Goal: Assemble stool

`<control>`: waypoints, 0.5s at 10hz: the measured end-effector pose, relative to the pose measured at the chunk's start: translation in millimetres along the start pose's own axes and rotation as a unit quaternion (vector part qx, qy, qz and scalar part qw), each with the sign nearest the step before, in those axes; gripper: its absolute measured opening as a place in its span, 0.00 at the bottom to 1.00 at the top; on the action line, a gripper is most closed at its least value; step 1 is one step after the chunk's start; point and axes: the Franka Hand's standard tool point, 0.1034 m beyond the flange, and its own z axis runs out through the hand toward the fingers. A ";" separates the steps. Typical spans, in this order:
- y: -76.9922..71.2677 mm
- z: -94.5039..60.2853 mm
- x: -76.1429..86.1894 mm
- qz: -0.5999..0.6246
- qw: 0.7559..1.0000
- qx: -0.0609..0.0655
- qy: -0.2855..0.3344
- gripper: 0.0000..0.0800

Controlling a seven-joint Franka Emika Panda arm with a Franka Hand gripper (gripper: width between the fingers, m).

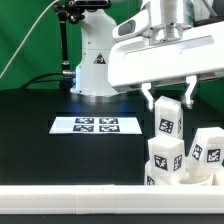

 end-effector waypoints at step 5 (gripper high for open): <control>0.3 0.7 -1.1 0.000 1.000 -0.001 -0.001 0.42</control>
Offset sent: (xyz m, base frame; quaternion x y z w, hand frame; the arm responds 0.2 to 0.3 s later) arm 0.0000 0.0000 0.0000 0.0000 0.0000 0.0000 1.0000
